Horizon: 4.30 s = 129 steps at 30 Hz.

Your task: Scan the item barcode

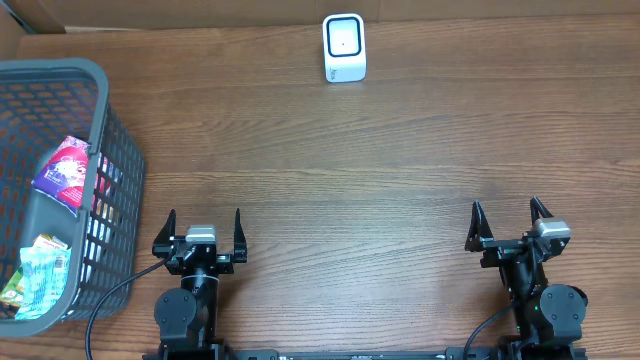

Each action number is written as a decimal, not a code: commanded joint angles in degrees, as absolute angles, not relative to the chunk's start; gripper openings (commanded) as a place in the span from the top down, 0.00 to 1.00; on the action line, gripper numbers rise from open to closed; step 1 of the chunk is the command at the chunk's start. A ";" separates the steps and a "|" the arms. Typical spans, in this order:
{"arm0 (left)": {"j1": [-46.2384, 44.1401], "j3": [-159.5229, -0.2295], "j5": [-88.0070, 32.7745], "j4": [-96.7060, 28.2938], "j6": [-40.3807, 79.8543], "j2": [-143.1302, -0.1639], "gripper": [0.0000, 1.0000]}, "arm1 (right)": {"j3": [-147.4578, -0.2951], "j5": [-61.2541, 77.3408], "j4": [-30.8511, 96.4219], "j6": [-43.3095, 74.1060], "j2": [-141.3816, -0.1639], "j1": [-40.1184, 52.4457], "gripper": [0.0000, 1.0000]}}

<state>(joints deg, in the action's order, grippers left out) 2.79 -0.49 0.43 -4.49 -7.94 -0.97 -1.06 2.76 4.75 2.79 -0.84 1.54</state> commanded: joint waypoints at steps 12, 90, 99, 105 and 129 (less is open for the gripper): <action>0.71 -0.30 -0.45 -4.47 -8.78 -0.25 0.00 | -0.45 3.07 4.56 3.01 -0.16 1.65 0.00; 0.71 -0.30 -0.45 -4.47 -8.78 -0.27 0.01 | -0.45 3.09 4.58 3.01 -0.16 1.65 0.00; 0.71 -0.30 0.10 -4.45 -8.80 -0.27 0.00 | -0.45 3.14 4.21 3.03 -0.16 1.67 0.00; 0.71 -0.30 0.16 -4.47 -8.82 -0.27 0.00 | -0.45 3.14 3.31 3.03 -0.16 1.65 0.00; 0.73 -19.31 -13.19 -12.05 -2.11 -6.81 0.00 | -4.78 10.85 -2.59 6.22 -0.16 1.65 0.00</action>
